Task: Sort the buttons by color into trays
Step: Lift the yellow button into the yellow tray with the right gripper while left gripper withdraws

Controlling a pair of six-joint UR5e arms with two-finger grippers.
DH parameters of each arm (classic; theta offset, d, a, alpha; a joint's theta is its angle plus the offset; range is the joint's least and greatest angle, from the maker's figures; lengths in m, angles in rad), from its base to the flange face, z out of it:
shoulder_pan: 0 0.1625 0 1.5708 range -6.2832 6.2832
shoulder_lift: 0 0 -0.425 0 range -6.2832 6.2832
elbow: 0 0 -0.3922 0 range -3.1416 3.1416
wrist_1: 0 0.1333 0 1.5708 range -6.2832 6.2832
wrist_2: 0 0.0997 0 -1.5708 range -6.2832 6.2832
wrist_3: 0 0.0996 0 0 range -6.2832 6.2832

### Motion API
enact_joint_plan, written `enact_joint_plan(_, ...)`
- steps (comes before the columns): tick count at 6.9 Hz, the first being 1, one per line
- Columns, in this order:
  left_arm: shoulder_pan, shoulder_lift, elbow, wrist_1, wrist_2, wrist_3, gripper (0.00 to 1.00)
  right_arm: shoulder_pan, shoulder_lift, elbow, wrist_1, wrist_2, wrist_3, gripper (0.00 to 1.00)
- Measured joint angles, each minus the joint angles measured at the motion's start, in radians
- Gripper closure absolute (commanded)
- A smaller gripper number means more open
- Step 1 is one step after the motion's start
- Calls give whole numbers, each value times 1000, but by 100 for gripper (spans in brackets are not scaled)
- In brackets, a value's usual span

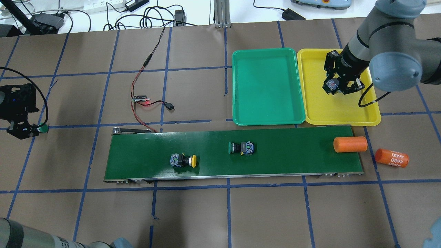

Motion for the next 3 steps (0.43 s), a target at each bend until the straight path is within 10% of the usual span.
enact_joint_plan(2, 38, -88, 25, 77, -20, 53, 0, -39, 102, -27, -50, -2, -60, 100)
enact_joint_plan(3, 42, -121, 45, 88, -34, 58, 0, -43, 115, -30, -55, 2, -64, 84)
